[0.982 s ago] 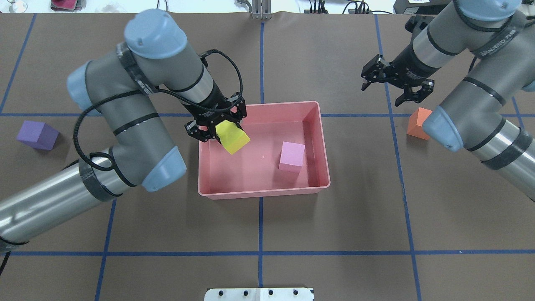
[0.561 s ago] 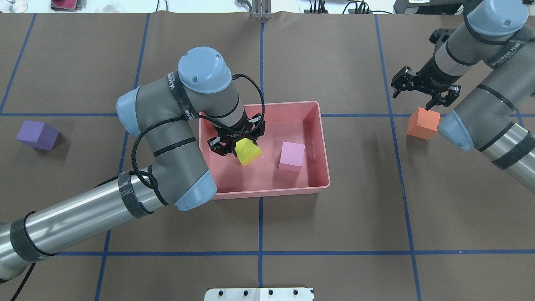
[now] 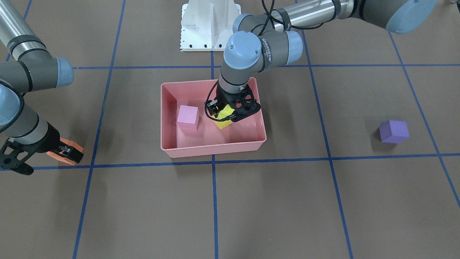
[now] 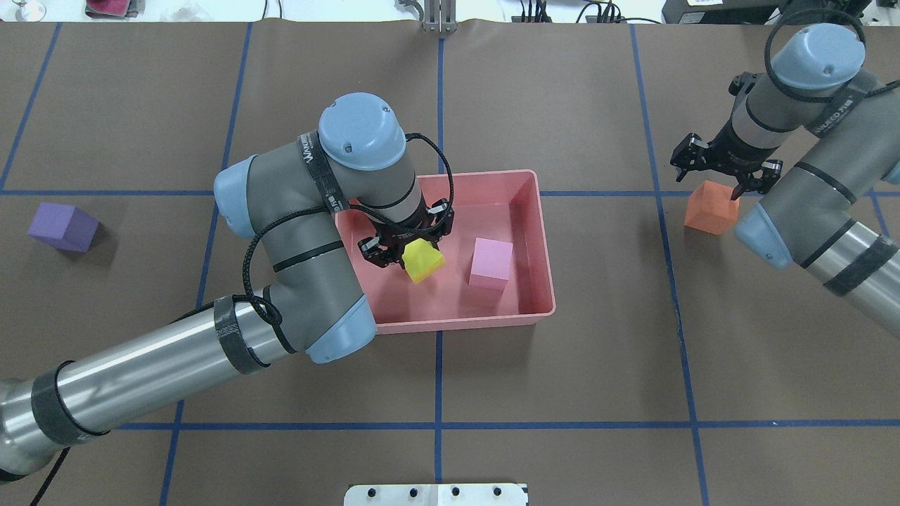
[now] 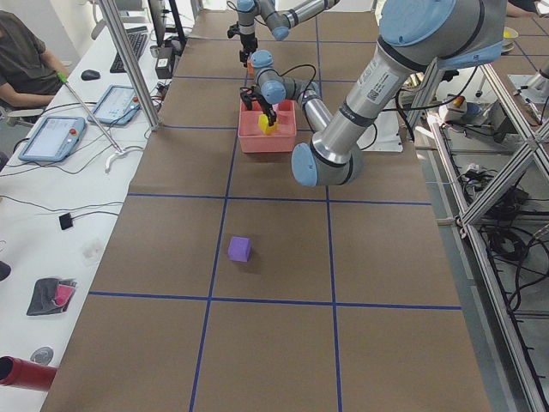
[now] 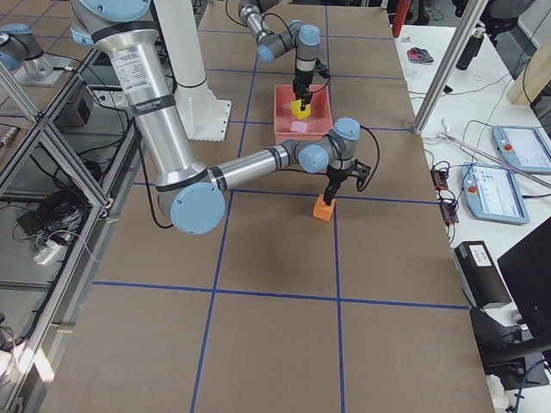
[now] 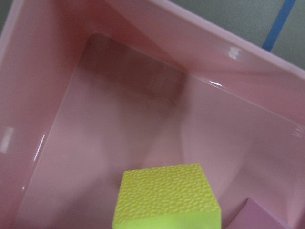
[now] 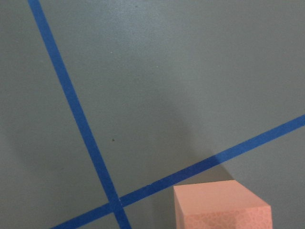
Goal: Place blocks into pink bin with both arms
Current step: 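Release the yellow-green cube in the bin while the right gripper lowers onto the orange cube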
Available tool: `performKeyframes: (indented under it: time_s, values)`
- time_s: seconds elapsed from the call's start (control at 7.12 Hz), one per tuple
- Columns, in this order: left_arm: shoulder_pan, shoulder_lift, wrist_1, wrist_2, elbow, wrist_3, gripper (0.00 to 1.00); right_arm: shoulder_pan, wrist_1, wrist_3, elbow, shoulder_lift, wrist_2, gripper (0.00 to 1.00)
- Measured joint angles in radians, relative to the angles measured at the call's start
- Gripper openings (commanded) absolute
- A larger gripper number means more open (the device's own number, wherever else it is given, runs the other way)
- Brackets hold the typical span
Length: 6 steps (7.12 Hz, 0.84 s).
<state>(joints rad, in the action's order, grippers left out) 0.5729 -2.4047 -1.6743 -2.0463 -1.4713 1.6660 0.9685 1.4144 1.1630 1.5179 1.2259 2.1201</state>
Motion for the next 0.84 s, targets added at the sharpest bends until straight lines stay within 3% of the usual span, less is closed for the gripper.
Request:
performKeyframes:
  time_s: [0.14,0.28,0.42,0.56,0.7,0.84]
  values:
    - [0.000,0.000,0.000,0.002,0.000,0.001,0.90,-0.001,0.002,-0.001,0.001,0.010,-0.004,0.96]
    - [-0.001,0.000,0.001,0.003,-0.002,0.001,0.98,-0.001,0.002,-0.002,0.001,0.018,-0.005,0.96]
    - [-0.001,-0.001,0.001,0.004,-0.002,0.001,0.98,-0.002,0.001,-0.002,0.001,0.027,-0.006,0.96]
    - [-0.001,-0.001,0.001,0.009,-0.003,0.002,0.98,-0.003,0.003,-0.002,0.003,0.032,-0.006,0.85]
    - [-0.001,-0.001,0.001,0.017,-0.003,0.003,0.99,-0.003,0.003,-0.001,0.003,0.037,-0.007,0.51]
    - [-0.001,-0.001,0.001,0.023,-0.005,0.005,0.99,-0.003,0.003,-0.001,0.005,0.040,-0.008,0.38]
